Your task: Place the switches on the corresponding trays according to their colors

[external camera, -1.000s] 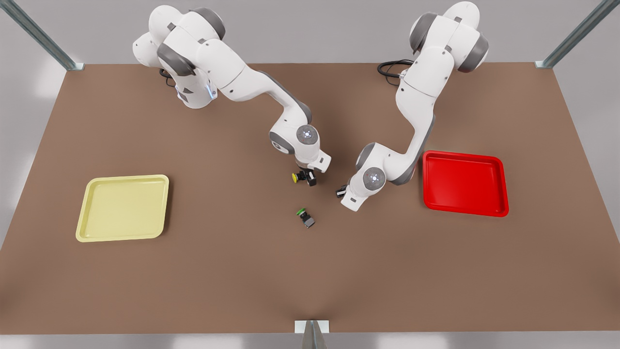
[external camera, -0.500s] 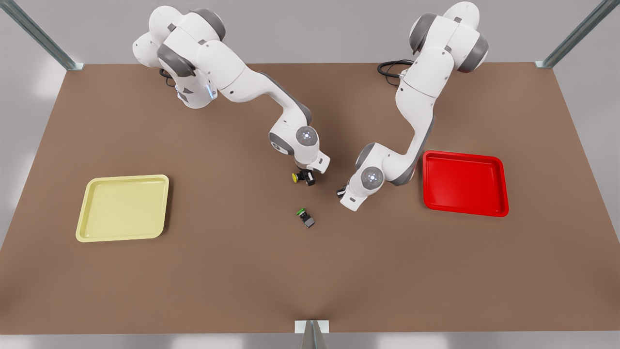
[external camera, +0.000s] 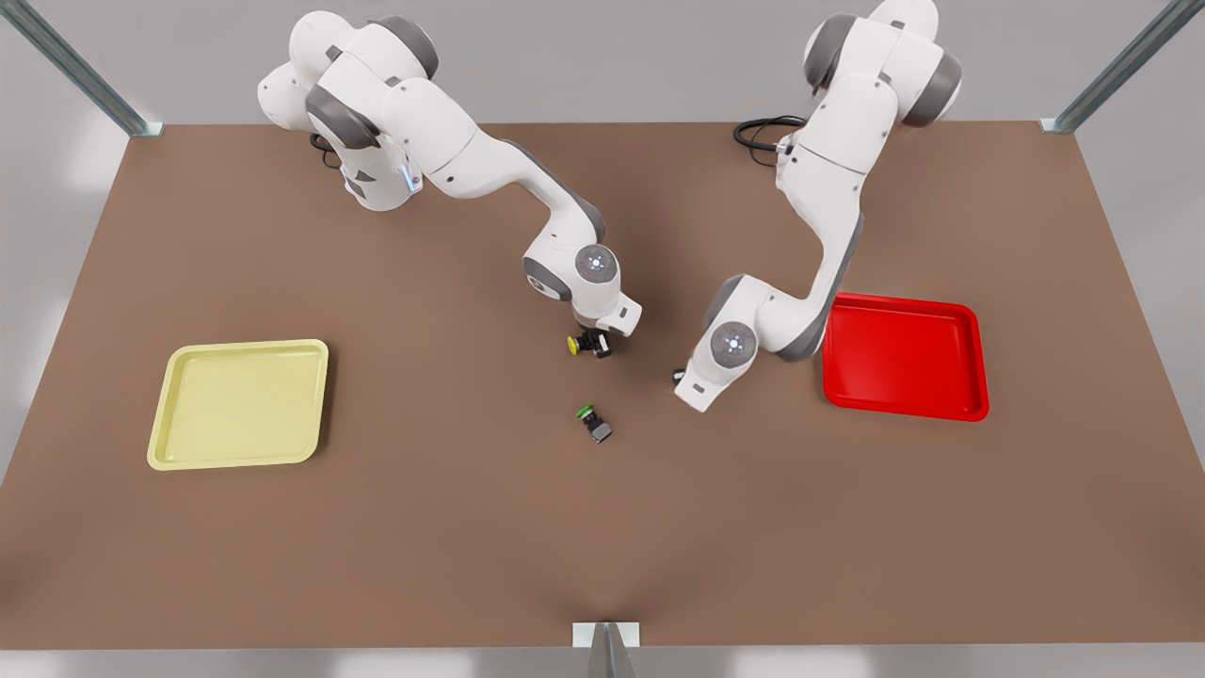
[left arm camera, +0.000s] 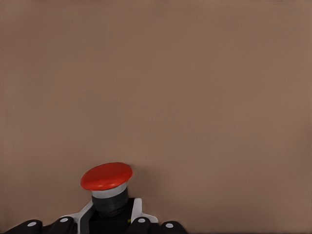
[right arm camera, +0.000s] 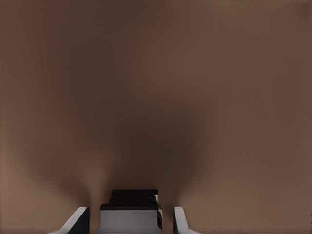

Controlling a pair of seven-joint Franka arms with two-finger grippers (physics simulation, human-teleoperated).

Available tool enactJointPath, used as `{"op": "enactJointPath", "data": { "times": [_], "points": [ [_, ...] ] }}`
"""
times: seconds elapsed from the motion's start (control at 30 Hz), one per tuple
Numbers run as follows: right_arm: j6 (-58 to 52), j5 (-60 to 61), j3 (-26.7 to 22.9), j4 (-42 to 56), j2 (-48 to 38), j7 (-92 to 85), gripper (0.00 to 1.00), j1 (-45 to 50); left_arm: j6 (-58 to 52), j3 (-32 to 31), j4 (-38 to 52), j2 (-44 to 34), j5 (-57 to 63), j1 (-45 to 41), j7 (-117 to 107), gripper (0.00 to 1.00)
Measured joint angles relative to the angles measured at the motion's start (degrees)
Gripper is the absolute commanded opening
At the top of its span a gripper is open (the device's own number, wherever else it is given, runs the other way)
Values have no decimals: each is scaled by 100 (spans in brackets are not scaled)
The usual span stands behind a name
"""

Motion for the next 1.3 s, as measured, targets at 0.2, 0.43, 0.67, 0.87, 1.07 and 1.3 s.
{"op": "enactJointPath", "data": {
  "times": [0.2,0.43,0.67,0.87,1.07,1.3],
  "points": [
    [-19,0,0,0,0,3,54,-4,-832,1482,-372,-613,143,-8,2150,57],
    [-29,0,5,9,-1,3,51,-5,258,3382,-2306,-1322,500,-4,4858,58],
    [-55,4,4,9,-27,-22,54,-3,348,3567,-2331,-930,-243,21,5213,100],
    [-467,2,0,-270,-643,-155,54,-336,165,3653,-2310,-1160,-739,24,5221,100],
    [81,-17,0,-2317,-2352,-373,54,-1682,-1920,3535,453,-1372,-838,-99,4373,100],
    [165,-19,-929,-3452,-3432,-3577,54,-3524,-2959,1058,3396,-953,-646,1525,4378,100]
  ]
}}
